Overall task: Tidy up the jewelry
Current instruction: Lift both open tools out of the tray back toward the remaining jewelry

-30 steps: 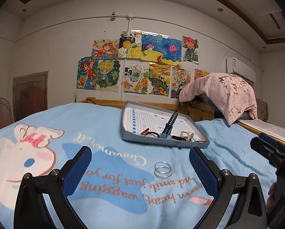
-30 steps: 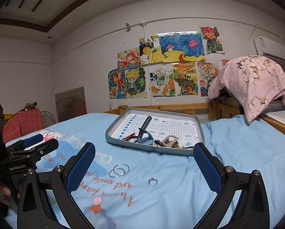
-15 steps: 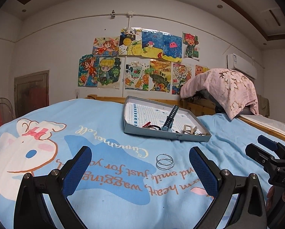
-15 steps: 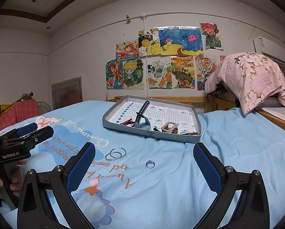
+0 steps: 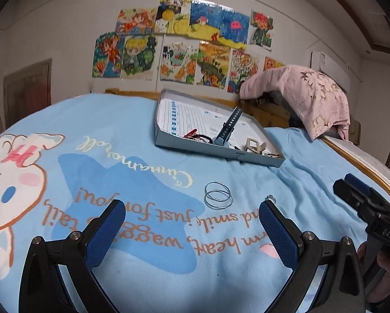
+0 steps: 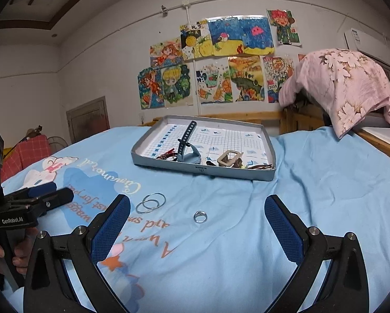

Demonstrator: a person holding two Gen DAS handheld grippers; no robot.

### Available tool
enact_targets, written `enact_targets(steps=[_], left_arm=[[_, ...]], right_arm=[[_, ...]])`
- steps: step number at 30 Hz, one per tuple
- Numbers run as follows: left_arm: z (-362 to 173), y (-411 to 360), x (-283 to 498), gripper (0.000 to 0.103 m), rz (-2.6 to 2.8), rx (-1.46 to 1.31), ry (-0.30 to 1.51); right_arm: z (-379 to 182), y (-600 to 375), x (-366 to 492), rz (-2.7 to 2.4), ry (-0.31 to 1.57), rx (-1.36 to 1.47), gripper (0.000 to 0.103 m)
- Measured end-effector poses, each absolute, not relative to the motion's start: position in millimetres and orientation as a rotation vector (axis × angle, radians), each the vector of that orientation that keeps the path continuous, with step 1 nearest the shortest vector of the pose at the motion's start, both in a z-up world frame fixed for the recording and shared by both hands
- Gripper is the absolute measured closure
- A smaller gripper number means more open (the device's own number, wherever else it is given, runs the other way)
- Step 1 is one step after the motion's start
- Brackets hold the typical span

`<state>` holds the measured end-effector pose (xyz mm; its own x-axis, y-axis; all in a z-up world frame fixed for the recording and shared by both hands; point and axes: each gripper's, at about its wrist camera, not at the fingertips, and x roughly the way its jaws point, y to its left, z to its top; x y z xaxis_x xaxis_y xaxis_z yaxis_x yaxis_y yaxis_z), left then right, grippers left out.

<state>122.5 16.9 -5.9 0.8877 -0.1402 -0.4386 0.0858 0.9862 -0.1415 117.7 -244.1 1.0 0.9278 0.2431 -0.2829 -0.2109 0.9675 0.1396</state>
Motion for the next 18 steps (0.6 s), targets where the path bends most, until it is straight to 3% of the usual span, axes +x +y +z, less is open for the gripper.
enact_targets(steps=[18], left_arm=[[13.2, 6.6, 201.2, 0.0, -0.077, -0.04, 0.426]], right_arm=[[25.7, -239.1, 197.0, 0.197, 0.279, 0.094, 0.002]])
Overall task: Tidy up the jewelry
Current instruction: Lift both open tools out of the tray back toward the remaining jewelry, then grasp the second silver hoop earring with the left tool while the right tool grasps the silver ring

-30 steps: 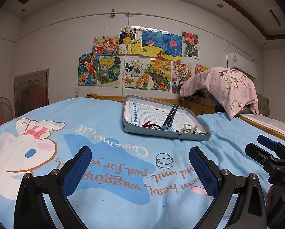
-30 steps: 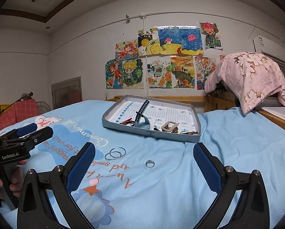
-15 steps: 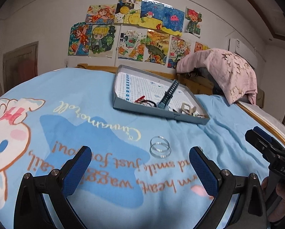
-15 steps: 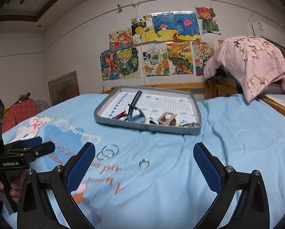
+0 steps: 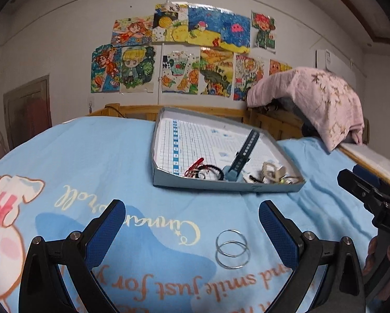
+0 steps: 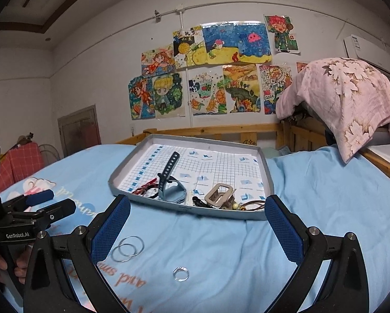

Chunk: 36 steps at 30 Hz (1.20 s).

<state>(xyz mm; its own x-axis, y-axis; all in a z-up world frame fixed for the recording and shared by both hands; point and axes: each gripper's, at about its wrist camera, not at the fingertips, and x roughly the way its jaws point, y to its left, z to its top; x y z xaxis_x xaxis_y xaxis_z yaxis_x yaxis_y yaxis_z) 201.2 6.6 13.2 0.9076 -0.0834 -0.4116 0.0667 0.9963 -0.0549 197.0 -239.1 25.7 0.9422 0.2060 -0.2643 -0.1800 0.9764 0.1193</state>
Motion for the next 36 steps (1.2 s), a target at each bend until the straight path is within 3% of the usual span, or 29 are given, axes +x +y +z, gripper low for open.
enact_targets(steps=[14, 18, 28, 31, 36], left_arm=[[-33.5, 1.4, 212.4, 0.0, -0.194, -0.018, 0.515], [-39.1, -2.0, 212.6, 0.011, -0.248, -0.006, 0.533], [-55.1, -17.7, 220.1, 0.046, -0.358, 0.039, 0.626], [-58.1, -18.0, 222.0, 0.047, -0.371, 0.036, 0.644], [-62.2, -18.5, 225.6, 0.047, -0.382, 0.035, 0.669]], right_arm=[[-35.4, -237.5, 220.8, 0.285, 0.451, 0.089, 0.003], [-46.1, -236.9, 221.0, 0.327, 0.488, 0.09, 0.026], [-58.1, -221.4, 224.5, 0.409, 0.573, 0.033, 0.05], [-60.9, -219.9, 224.1, 0.418, 0.591, 0.034, 0.059], [-64.9, -218.9, 226.4, 0.428, 0.621, 0.037, 0.06]])
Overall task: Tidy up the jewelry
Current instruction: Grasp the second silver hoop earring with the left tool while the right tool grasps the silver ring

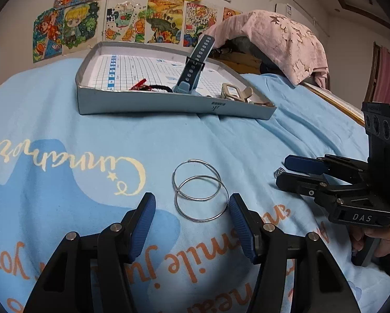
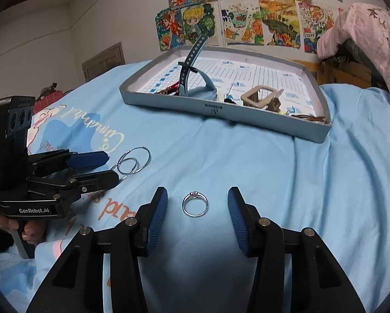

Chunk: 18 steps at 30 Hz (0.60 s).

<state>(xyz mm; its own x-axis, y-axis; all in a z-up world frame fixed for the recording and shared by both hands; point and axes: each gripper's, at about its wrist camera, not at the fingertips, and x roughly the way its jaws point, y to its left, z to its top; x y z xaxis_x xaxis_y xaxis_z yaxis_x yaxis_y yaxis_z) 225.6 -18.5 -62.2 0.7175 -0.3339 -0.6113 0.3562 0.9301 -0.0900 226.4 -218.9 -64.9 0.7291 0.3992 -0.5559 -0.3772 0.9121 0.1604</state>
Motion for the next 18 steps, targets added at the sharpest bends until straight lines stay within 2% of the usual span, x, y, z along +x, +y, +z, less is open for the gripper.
enact_targets(steps=[3, 9, 14, 18], left_arm=[[-65.0, -20.5, 228.0, 0.047, -0.386, 0.042, 0.687], [-69.9, -27.3, 232.2, 0.047, -0.388, 0.07, 0.721], [-73.6, -31.6, 235.3, 0.051, -0.38, 0.091, 0.747], [-75.4, -33.6, 236.8, 0.06, -0.371, 0.102, 0.762]], right_arm=[[-67.0, -215.7, 227.0, 0.438, 0.637, 0.03, 0.065], [-69.8, -210.3, 228.2, 0.441, 0.659, 0.016, 0.066], [-73.4, -209.1, 231.7, 0.437, 0.681, 0.016, 0.067], [-74.7, -209.0, 231.1, 0.436, 0.689, 0.019, 0.068]])
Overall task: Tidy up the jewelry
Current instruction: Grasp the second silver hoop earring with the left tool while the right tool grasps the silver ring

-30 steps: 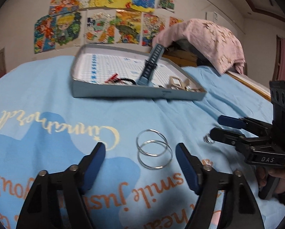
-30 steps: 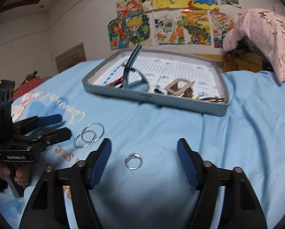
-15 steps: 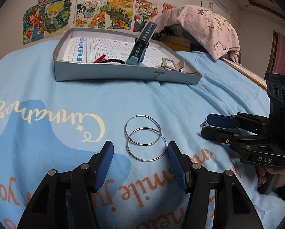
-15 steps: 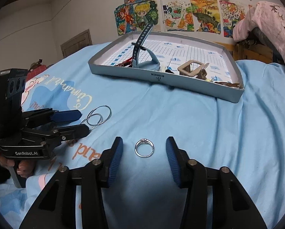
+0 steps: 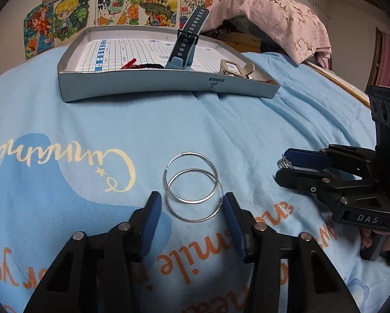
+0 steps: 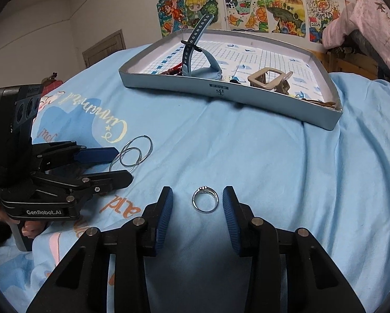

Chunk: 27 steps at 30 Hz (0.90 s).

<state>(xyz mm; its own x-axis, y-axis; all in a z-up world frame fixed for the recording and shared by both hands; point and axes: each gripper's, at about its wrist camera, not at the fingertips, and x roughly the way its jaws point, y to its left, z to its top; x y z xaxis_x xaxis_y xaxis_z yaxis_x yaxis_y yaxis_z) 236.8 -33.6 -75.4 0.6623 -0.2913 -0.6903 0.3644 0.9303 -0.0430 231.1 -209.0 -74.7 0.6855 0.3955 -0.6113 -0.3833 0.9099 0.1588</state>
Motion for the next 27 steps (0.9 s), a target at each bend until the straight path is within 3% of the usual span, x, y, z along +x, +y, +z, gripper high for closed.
enact_targets(steps=[6, 10, 27], left_arm=[[-75.4, -34.5, 236.0, 0.061, -0.367, 0.114, 0.758], [-73.5, -34.5, 232.7, 0.061, -0.366, 0.117, 0.738], [-42.6, -25.5, 219.7, 0.061, -0.403, 0.061, 0.624]], right_arm=[[-76.1, -207.8, 231.8, 0.434, 0.702, 0.012, 0.071], [-77.0, -206.7, 232.2, 0.439, 0.711, 0.011, 0.085], [-52.6, -210.0, 219.5, 0.435, 0.575, 0.018, 0.085]])
